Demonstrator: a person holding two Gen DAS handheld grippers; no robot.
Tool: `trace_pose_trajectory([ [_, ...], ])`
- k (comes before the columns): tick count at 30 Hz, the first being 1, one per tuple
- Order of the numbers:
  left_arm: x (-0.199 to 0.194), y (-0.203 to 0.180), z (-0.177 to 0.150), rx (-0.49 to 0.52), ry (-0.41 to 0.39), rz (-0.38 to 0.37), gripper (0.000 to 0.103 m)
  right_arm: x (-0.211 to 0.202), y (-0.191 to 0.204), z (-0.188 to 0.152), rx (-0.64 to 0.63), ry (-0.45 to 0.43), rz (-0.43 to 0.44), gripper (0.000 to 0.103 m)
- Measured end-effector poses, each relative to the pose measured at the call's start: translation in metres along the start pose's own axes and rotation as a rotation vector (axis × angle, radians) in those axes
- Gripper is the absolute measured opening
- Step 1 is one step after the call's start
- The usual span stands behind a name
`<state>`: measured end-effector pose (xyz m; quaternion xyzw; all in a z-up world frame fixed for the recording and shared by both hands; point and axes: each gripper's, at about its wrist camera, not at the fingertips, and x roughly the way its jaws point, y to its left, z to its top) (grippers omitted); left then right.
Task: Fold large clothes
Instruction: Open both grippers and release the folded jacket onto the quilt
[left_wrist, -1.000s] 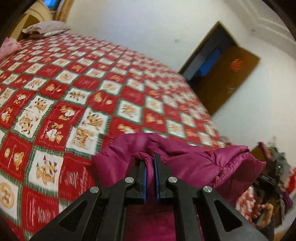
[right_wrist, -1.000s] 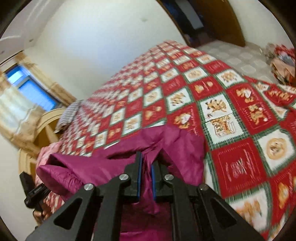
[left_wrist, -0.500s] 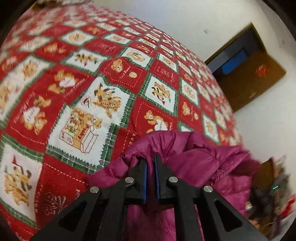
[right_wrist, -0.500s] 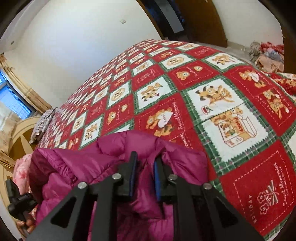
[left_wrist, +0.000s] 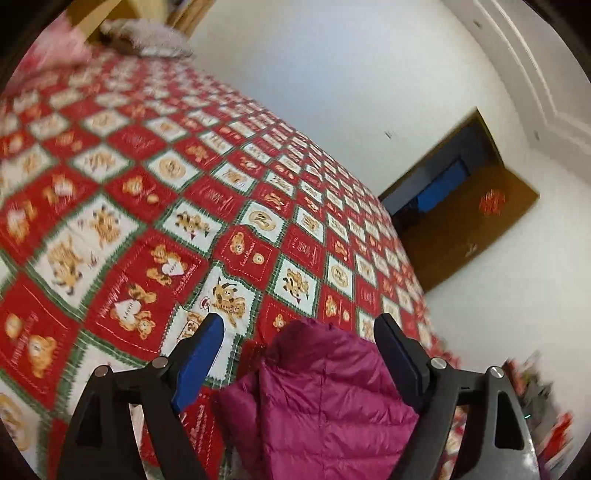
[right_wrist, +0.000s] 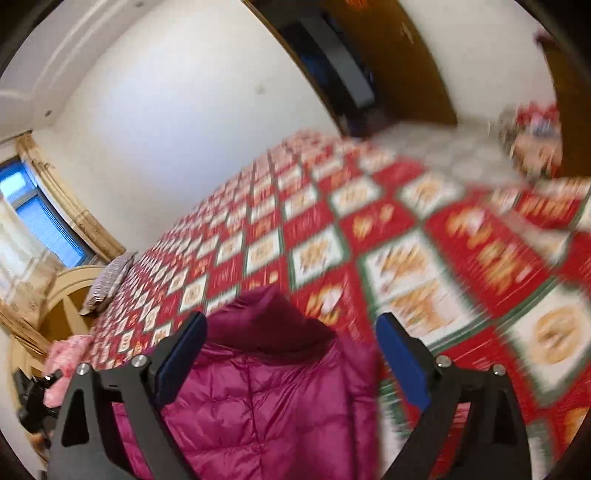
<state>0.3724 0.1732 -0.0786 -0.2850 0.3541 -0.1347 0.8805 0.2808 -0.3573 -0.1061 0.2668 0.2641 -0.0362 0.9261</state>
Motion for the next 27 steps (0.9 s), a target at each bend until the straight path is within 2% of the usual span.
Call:
trace_pose_trajectory([
  [1, -0.001, -0.014, -0.007, 0.058, 0.003, 0.028, 0.084, -0.008, 0.010, 0.001, -0.054, -0.001, -0.006, 0.079],
  [2, 0.002, -0.030, -0.017, 0.130, 0.012, 0.052, 0.084, -0.012, 0.023, 0.000, -0.124, 0.014, -0.013, 0.068],
  [6, 0.023, -0.081, -0.060, 0.331, 0.036, 0.134, 0.084, 0.003, 0.089, -0.025, -0.384, 0.115, -0.036, 0.052],
  [8, 0.048, -0.103, -0.076, 0.402, 0.061, 0.190, 0.084, 0.021, 0.121, -0.038, -0.489, 0.126, -0.041, 0.052],
  [11, 0.080, -0.122, -0.085, 0.486, 0.050, 0.275, 0.084, 0.067, 0.150, -0.050, -0.539, 0.195, -0.033, 0.052],
  [14, 0.106, -0.127, -0.082, 0.557, 0.005, 0.405, 0.084, 0.104, 0.155, -0.061, -0.572, 0.220, -0.089, 0.043],
  [17, 0.131, -0.117, -0.076, 0.611, -0.026, 0.521, 0.084, 0.135, 0.146, -0.073, -0.580, 0.262, -0.108, 0.043],
  [20, 0.155, -0.096, -0.072, 0.598, -0.012, 0.602, 0.084, 0.148, 0.134, -0.082, -0.551, 0.280, -0.107, 0.043],
  [22, 0.165, -0.080, -0.070, 0.538, 0.015, 0.606, 0.084, 0.149, 0.132, -0.083, -0.542, 0.276, -0.101, 0.043],
  [25, 0.176, -0.047, -0.063, 0.376, 0.065, 0.515, 0.086, 0.151, 0.133, -0.084, -0.539, 0.279, -0.097, 0.043],
  [27, 0.180, -0.032, -0.060, 0.298, 0.085, 0.481, 0.090, 0.155, 0.132, -0.084, -0.528, 0.290, -0.088, 0.043],
])
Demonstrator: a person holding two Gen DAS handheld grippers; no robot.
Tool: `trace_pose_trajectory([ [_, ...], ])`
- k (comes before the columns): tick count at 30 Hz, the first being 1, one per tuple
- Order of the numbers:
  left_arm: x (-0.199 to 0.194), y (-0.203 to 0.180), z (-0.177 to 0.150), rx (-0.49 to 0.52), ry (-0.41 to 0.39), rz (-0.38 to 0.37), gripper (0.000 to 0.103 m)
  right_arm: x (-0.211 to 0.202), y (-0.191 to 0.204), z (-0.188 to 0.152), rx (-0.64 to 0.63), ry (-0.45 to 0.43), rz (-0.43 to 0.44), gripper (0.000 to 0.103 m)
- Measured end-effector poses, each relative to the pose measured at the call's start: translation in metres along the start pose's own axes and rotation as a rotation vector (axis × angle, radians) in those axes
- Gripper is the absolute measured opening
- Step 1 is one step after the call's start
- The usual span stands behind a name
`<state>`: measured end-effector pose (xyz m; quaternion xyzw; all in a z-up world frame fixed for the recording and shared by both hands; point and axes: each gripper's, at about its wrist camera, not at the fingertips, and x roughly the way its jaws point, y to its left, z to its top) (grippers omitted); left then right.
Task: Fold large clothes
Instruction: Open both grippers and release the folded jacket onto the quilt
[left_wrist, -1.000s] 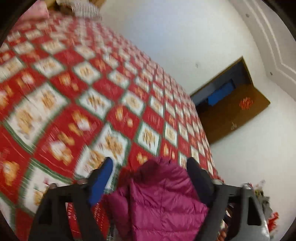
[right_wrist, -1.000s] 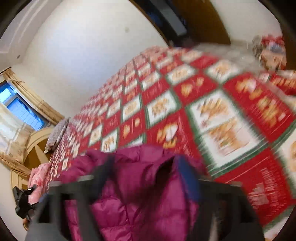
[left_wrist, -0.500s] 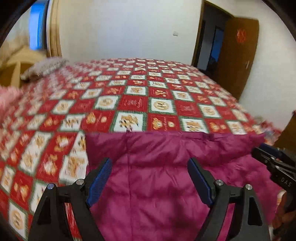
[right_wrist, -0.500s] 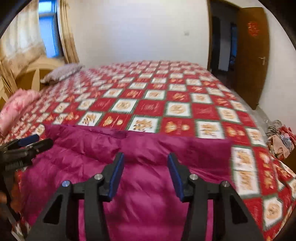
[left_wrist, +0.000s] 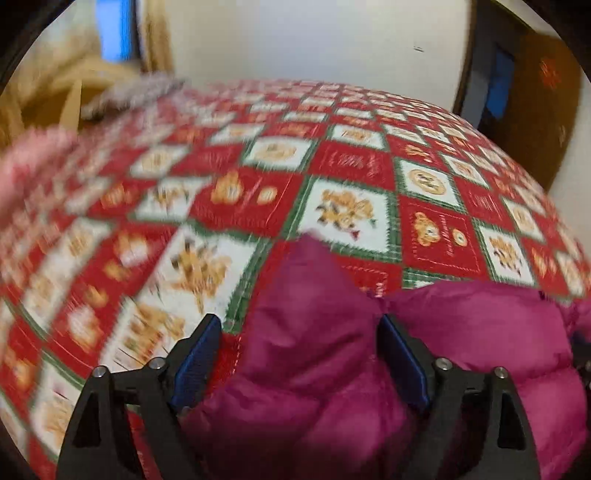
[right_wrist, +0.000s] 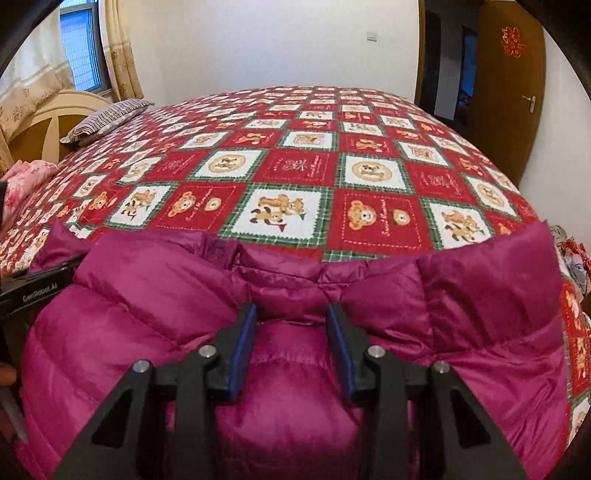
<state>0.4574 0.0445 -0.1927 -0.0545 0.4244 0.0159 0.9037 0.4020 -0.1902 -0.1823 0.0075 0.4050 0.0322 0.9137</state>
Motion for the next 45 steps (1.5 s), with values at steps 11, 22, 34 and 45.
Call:
trace_pose_trajectory([
  [11, 0.003, -0.012, -0.004, 0.025, -0.010, 0.060, 0.091, -0.039, -0.040, 0.015, 0.081, -0.084, -0.113, 0.034],
  [22, 0.003, -0.011, -0.003, 0.026, -0.009, 0.061, 0.092, -0.013, -0.130, -0.016, 0.326, -0.010, -0.152, 0.034],
  [34, -0.024, -0.014, -0.006, 0.082, -0.001, 0.095, 0.092, -0.017, -0.133, -0.015, 0.327, 0.009, -0.165, 0.034],
  [45, -0.136, -0.025, -0.045, 0.213, -0.117, 0.060, 0.092, -0.122, -0.033, -0.047, 0.221, -0.138, -0.059, 0.034],
])
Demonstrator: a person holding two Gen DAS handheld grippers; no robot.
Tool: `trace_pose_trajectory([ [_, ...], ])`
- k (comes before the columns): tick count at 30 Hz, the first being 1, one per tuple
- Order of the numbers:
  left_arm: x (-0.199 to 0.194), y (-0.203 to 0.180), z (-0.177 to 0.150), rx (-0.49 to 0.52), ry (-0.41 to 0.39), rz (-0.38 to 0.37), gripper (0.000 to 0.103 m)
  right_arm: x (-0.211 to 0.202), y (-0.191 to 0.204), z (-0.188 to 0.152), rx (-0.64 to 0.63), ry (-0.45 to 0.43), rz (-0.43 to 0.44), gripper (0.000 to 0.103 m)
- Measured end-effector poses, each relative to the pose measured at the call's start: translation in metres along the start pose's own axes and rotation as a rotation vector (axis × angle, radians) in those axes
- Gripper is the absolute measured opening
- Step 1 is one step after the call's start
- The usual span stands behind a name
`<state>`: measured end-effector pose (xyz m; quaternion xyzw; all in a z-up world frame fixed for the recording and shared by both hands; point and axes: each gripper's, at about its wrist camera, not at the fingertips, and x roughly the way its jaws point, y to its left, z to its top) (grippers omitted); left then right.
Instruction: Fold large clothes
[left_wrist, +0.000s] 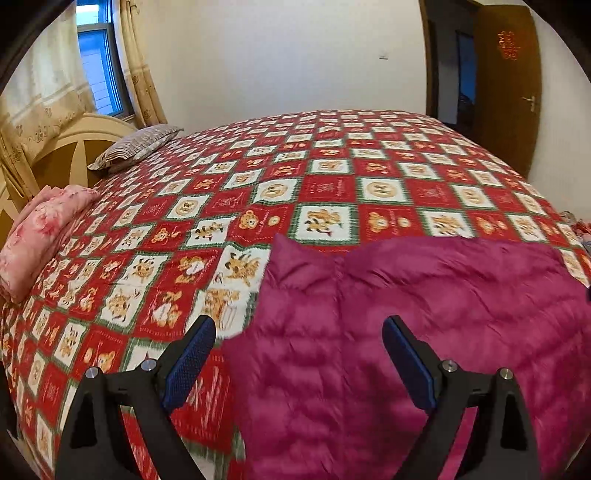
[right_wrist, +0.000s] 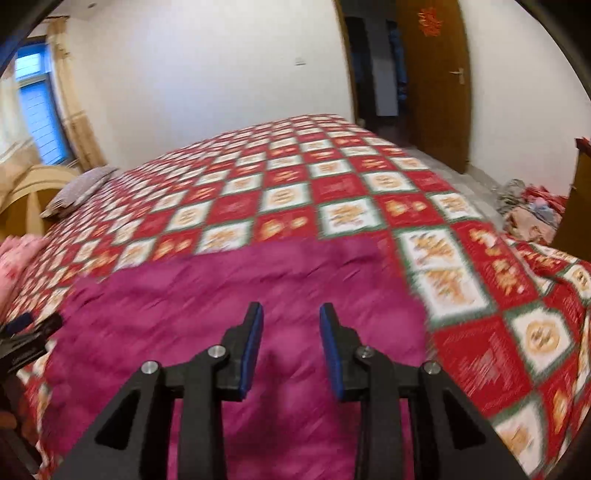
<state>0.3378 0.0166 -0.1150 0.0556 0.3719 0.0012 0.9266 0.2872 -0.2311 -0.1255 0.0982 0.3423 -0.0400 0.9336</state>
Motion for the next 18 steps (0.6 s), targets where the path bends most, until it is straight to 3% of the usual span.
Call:
trace_pose_trajectory([
  [9, -0.016, -0.007, -0.023, 0.010, 0.022, 0.008, 0.092, 0.012, 0.068, -0.018, -0.054, 0.020, 0.076, 0.034],
  [15, -0.013, -0.008, -0.032, 0.010, 0.041, 0.020, 0.092, 0.052, 0.086, -0.035, -0.054, 0.095, 0.052, 0.034],
  [18, -0.010, -0.009, -0.036, 0.018, 0.046, 0.038, 0.092, 0.057, 0.091, -0.045, -0.086, 0.079, 0.027, 0.034],
])
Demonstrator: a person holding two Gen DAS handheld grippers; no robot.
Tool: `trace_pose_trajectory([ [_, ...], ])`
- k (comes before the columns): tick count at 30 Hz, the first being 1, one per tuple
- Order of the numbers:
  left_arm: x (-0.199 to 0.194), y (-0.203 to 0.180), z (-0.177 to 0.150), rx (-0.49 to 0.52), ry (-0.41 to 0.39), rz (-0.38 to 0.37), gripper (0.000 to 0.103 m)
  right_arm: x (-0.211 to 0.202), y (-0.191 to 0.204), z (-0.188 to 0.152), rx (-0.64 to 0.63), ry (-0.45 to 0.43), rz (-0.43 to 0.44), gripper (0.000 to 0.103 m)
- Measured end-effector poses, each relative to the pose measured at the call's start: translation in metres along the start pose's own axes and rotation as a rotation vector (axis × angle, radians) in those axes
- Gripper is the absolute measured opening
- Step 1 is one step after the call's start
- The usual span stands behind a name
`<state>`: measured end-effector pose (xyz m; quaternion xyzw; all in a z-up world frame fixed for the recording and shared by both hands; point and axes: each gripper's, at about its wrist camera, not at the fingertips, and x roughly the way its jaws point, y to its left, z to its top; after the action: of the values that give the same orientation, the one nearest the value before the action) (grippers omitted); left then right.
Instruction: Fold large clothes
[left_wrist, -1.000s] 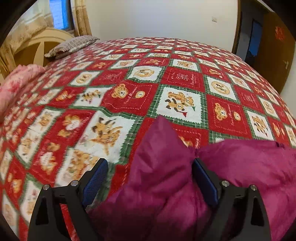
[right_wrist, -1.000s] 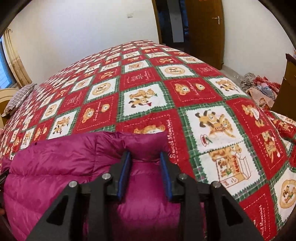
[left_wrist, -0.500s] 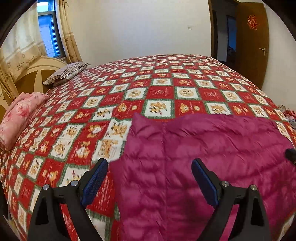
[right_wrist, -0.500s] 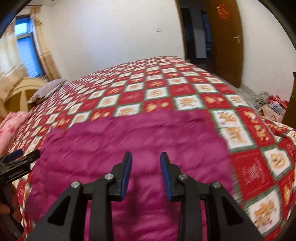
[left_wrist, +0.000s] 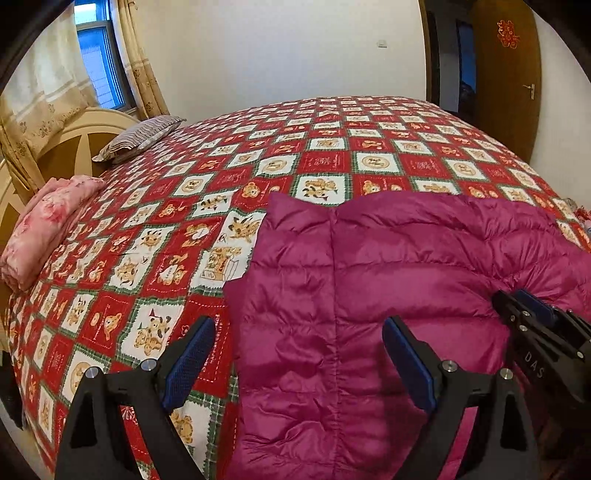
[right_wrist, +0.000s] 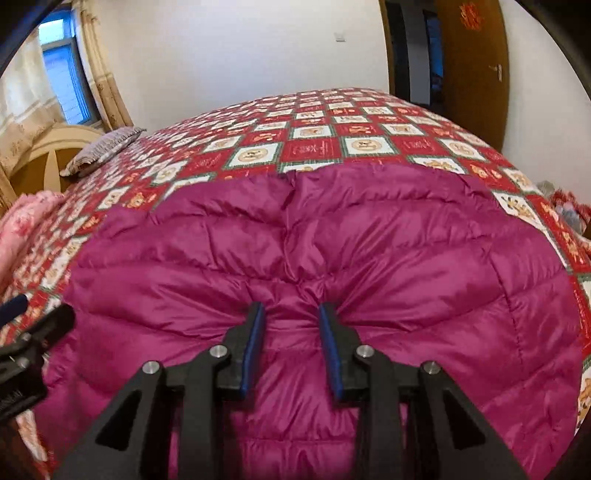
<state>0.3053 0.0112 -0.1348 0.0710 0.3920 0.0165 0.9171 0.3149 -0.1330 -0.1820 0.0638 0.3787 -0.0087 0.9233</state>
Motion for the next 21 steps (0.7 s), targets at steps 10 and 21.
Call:
trace_pose_trajectory([
  [10, -0.008, 0.037, -0.030, -0.140, -0.020, -0.062, 0.092, -0.017, -0.006, 0.003, 0.011, -0.004, 0.033, 0.034],
  [21, -0.010, 0.075, -0.076, -0.450, -0.004, -0.245, 0.092, -0.028, 0.004, -0.020, 0.024, -0.021, 0.072, 0.033],
])
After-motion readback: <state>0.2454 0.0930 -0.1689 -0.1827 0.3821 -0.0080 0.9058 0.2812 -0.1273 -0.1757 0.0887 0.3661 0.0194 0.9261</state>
